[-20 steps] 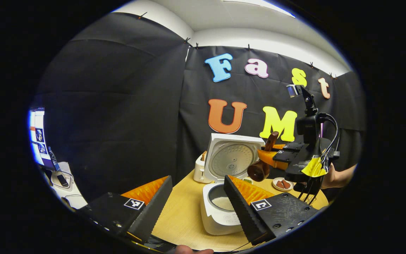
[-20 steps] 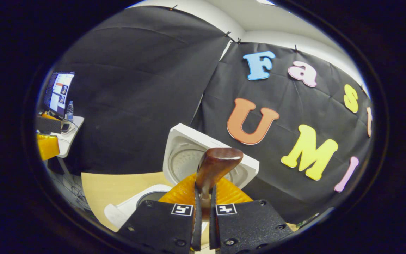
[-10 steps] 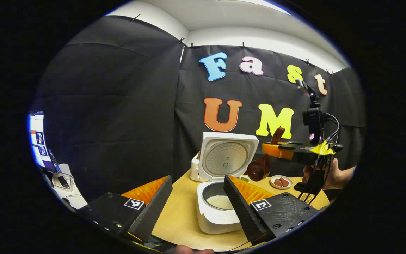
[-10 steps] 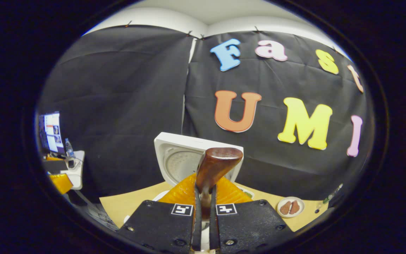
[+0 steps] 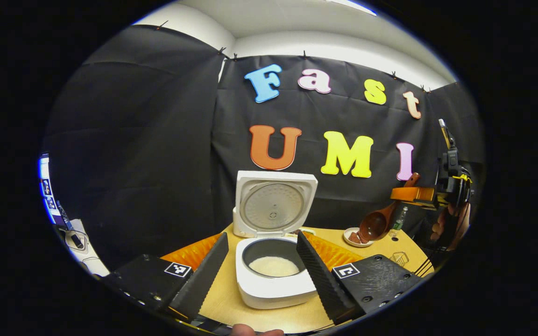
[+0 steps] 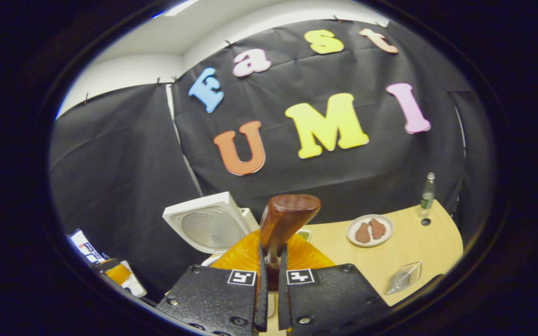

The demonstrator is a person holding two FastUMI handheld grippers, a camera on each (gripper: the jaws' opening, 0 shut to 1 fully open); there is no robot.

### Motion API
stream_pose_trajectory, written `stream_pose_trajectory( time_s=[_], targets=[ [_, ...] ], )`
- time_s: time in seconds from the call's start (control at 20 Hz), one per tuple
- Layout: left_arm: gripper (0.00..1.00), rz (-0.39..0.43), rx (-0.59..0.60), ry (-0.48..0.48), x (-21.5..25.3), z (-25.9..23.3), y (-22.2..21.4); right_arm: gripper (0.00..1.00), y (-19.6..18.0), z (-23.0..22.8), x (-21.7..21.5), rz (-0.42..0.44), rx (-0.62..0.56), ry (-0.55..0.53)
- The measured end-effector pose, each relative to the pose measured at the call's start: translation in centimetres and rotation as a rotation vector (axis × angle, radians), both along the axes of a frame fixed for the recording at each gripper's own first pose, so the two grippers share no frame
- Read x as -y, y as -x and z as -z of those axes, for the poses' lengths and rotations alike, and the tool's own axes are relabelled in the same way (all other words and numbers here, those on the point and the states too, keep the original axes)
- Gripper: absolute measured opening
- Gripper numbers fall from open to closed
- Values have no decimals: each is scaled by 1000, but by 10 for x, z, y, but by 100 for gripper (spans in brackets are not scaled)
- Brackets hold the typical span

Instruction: Close the left gripper, press the button to open the rice cooker; take a wooden spoon from the chopstick holder with the right hand, scoop a spoonful of rice and pour it into the rice cooker, then put the wooden spoon back into the chopstick holder.

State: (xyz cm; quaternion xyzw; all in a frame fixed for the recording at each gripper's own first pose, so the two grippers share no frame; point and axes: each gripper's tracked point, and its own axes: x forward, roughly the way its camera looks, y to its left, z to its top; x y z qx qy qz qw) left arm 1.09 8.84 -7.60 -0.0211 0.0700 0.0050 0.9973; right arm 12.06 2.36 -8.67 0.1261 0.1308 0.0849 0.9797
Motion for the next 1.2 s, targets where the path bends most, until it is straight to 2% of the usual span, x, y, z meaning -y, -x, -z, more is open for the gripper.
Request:
stream_pose_trajectory(
  time_s=[0.05, 0.15, 0.35, 0.55, 0.85, 1.0, 1.2],
  targets=[
    [94, 19, -4, -4, 8, 0, -4, 12, 7, 3, 25, 45, -5, -1],
    [94, 49, -3, -6, 25, -1, -14, 8, 20, 13, 74, 133, -18, -11],
    [94, 92, -12, 11, 59, 1, -30, 11, 46, 37, 160, 306, -66, -48],
    [94, 138, -23, 12, 94, 1, -46, 11, 54, 63, 220, 413, -114, -64],
    [94, 120, -61, 52, 118, 4, -62, 11, 23, 107, 260, 429, -179, -47],
    [94, 87, -91, 67, 119, 6, -71, 11, 10, 138, 263, 413, -228, -58],
    [94, 50, -104, 33, 115, 3, -79, 11, -10, 182, 261, 374, -275, -15]
  ],
)
